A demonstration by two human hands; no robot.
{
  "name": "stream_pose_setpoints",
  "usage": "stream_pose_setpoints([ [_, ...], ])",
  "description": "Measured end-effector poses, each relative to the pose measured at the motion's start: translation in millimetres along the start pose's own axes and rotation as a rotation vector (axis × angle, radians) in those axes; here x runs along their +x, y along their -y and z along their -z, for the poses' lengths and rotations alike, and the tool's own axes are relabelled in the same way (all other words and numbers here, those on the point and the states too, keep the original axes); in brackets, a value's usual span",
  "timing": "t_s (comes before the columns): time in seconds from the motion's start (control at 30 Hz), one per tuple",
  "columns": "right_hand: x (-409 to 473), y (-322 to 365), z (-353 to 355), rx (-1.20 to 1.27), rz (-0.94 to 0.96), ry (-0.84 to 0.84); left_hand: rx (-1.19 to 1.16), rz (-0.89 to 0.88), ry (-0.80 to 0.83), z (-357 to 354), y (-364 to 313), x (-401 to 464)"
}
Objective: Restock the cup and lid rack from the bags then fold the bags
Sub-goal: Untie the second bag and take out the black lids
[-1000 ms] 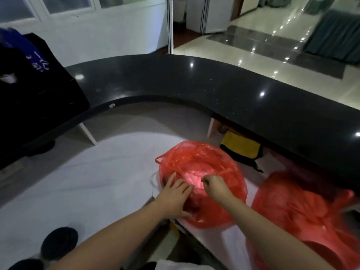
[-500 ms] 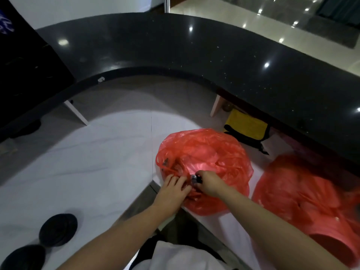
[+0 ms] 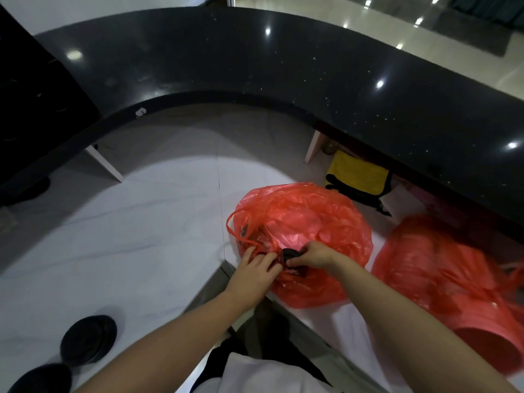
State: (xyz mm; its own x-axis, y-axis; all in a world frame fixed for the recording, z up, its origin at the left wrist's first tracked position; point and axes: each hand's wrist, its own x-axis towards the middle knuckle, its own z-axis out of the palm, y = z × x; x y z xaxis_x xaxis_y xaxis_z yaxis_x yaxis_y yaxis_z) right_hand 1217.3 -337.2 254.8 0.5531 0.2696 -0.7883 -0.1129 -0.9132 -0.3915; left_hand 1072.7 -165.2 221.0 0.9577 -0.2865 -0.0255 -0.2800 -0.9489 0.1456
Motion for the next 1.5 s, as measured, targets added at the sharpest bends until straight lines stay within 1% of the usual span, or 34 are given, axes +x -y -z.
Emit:
stream_pose_setpoints([
  [0.13,-6.9,5.4,11.7,-0.054,0.017,-0.082,0.023,0.007,0.000,12.5,1.1,7.1],
  [0.27,-20.6,19.5,34.7,-0.123,0.076,-0.245,0.068,-0.014,-0.044,29.9,6.4,14.9],
  [0.43,-41.0,41.6,69.9,-0.049,0.175,-0.437,-0.002,-0.003,-0.190,52.1,15.9,16.4],
  [0.57,-53.8,61.1,84.3,0.037,0.253,-0.485,0.014,-0.022,-0.362,71.7,32.9,15.8],
  [0.67,-57.1,82.6,80.1,0.113,0.324,-0.498,0.010,0.017,-0.402,84.0,47.8,6.4],
  [0.77,-58.6,109.1,69.0,0.170,0.398,-0.479,-0.002,0.049,-0.447,91.7,63.1,-11.3],
  [0.83,-58.9,129.7,58.0,0.189,0.439,-0.454,0.001,0.092,-0.447,95.1,74.9,-28.8],
  [0.93,-57.5,163.3,35.0,0.199,0.476,-0.372,0.036,0.248,-0.391,97.9,93.6,-65.4],
  [1.07,-51.0,211.7,-11.9,0.148,0.547,-0.216,0.046,0.453,-0.394,93.9,115.6,-127.8],
  [1.17,-42.0,238.6,-59.4,0.149,0.531,-0.087,0.046,0.619,-0.388,89.1,123.8,-180.2],
  [1.27,-33.0,252.1,-112.8,0.115,0.499,0.029,0.039,0.796,-0.323,84.0,122.1,-232.8],
  [1.33,-29.0,257.2,-147.1,0.052,0.473,0.076,0.028,0.904,-0.279,78.5,117.7,-263.3],
  [1.43,-25.7,263.0,-193.0,-0.059,0.454,0.131,0.003,1.007,-0.233,67.1,111.0,-300.6],
  [1.5,-22.5,266.6,-219.2,-0.139,0.463,0.157,-0.009,1.036,-0.190,56.6,106.3,-318.2],
])
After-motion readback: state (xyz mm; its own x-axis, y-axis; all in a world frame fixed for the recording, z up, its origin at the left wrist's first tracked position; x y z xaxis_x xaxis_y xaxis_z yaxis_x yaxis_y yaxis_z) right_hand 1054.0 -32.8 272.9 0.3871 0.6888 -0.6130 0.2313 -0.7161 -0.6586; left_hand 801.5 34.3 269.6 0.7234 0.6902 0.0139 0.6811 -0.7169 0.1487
